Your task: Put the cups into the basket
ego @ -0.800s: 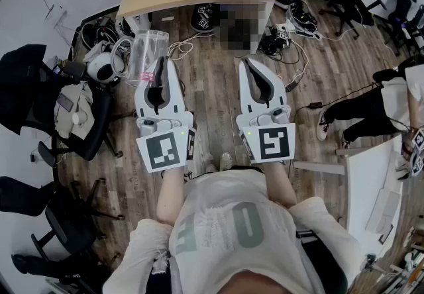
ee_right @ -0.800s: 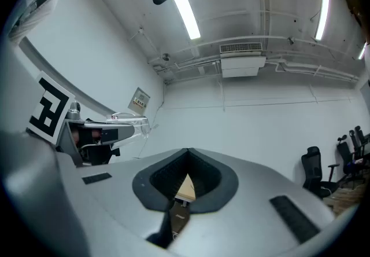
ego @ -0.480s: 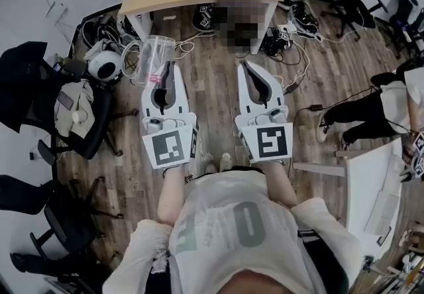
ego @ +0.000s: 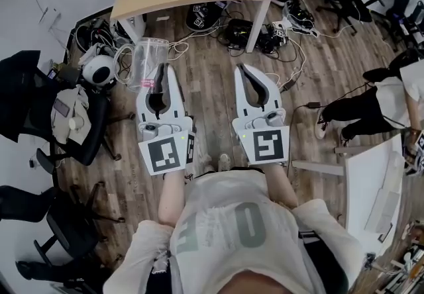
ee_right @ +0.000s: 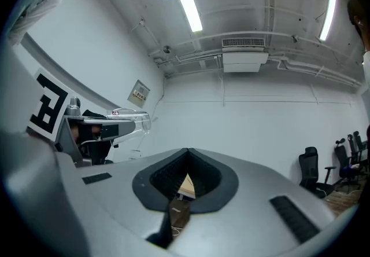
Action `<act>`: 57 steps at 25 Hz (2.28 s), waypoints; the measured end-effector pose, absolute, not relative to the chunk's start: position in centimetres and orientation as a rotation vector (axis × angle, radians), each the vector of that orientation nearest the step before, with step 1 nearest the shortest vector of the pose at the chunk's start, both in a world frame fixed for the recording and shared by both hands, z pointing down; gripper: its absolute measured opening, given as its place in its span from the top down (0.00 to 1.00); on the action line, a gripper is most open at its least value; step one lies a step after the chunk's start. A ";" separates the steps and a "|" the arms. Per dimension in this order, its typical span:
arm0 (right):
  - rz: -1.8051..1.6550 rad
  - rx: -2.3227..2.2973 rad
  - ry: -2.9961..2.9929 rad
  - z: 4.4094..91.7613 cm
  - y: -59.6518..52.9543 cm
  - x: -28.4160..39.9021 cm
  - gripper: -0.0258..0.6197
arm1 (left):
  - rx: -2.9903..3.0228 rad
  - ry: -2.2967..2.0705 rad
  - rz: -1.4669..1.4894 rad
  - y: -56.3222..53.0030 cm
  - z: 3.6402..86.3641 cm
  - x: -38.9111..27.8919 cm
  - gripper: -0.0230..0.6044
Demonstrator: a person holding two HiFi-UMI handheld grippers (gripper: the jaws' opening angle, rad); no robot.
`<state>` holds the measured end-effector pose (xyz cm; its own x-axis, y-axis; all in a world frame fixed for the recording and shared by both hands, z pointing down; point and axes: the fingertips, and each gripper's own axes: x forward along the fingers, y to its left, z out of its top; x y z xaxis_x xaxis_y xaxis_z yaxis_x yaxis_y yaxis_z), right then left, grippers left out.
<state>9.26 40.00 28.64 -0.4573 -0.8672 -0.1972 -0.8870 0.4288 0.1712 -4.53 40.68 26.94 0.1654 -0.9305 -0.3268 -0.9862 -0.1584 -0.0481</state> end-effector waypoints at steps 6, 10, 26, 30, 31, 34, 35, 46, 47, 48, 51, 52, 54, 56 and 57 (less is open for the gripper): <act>0.362 -1.579 2.565 29.0 38.5 11.7 0.96 | -2.159 1.838 0.325 39.7 26.2 -3.2 0.91; 0.295 -1.576 2.604 30.1 37.3 12.6 0.96 | -2.135 1.849 0.307 38.9 25.8 -3.3 0.91; 0.293 -1.595 2.607 32.3 26.4 12.2 0.96 | -2.148 1.797 0.333 27.1 27.0 -3.5 0.91; 0.281 -1.597 2.626 32.4 22.1 11.2 0.96 | -2.118 1.796 0.356 23.1 25.9 -4.8 0.91; 0.279 -1.599 2.627 32.2 20.8 10.9 0.96 | -2.117 1.796 0.356 21.8 25.6 -5.2 0.91; 0.283 -1.593 2.635 31.6 16.7 9.5 0.96 | -2.107 1.802 0.357 18.2 25.0 -6.6 0.91; 0.290 -1.590 2.635 31.3 15.2 8.9 0.96 | -2.099 1.801 0.349 17.0 24.8 -7.0 0.91; 0.383 -1.585 2.583 28.2 2.6 3.3 0.96 | -2.022 1.734 0.316 4.4 22.7 -11.6 0.91; 0.379 -1.587 2.585 28.3 1.8 3.0 0.96 | -2.010 1.724 0.309 3.6 22.7 -11.7 0.91; 0.378 -1.587 2.591 28.3 1.0 2.7 0.96 | -2.000 1.717 0.301 2.9 22.6 -11.8 0.91; 0.349 -1.572 2.611 28.4 -0.6 1.7 0.96 | -2.023 1.724 0.312 0.8 22.9 -12.3 0.91; 0.328 -1.568 2.615 28.5 -1.1 1.4 0.96 | -2.033 1.725 0.311 0.2 23.1 -12.3 0.91; 0.307 -1.564 2.621 29.0 -2.2 1.1 0.96 | -2.033 1.722 0.291 -1.0 23.5 -12.4 0.91; 0.300 -1.555 2.625 29.3 -3.9 0.9 0.96 | -2.030 1.723 0.283 -2.6 23.8 -12.5 0.91; 0.295 -1.548 2.627 29.5 -4.7 0.8 0.96 | -2.033 1.729 0.286 -3.6 24.0 -12.4 0.91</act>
